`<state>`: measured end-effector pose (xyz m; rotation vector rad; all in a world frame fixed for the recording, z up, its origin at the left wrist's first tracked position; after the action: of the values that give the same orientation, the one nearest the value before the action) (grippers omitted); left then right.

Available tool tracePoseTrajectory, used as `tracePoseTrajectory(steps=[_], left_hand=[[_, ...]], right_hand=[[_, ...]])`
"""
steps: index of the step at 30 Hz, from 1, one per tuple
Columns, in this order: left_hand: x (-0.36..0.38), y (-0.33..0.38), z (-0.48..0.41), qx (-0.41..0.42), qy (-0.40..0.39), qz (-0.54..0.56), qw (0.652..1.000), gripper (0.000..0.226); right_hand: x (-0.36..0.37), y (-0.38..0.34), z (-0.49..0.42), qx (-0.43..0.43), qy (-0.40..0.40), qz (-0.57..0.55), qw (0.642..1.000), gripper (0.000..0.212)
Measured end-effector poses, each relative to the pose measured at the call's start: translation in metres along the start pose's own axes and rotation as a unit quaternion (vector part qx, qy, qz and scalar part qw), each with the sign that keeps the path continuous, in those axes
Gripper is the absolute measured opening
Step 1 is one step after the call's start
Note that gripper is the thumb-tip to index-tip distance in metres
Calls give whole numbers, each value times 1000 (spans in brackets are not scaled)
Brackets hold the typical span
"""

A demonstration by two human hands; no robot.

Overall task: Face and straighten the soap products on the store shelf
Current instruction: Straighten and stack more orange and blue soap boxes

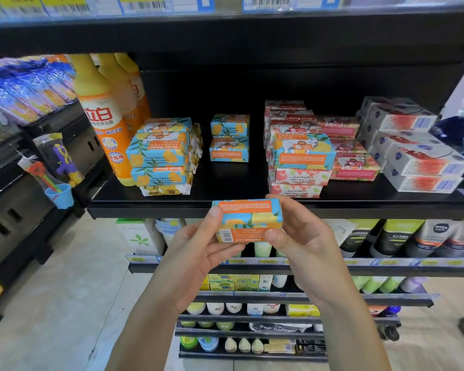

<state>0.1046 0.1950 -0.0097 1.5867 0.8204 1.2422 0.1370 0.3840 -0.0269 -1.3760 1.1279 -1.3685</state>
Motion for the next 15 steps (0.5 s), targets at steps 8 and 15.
tracePoseTrajectory(steps=[8, 15], left_hand=[[-2, -4, 1, 33, -10, -14, 999, 50], [-2, -6, 1, 37, -11, -21, 999, 56]], right_hand=[[0, -2, 0, 48, -2, -2, 999, 65], [1, 2, -1, 120, 27, -17, 992, 70]])
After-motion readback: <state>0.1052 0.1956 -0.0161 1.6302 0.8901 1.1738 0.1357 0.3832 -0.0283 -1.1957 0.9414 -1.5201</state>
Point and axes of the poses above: each hand's wrist, its own z-axis away from the middle knuckle, its own x-axis out of the palm, y = z × x, the point moved 1 cm from there along -z, towards the middle knuckle, and after that the axes turned 13 degrees about x, right-handed, at the moved point
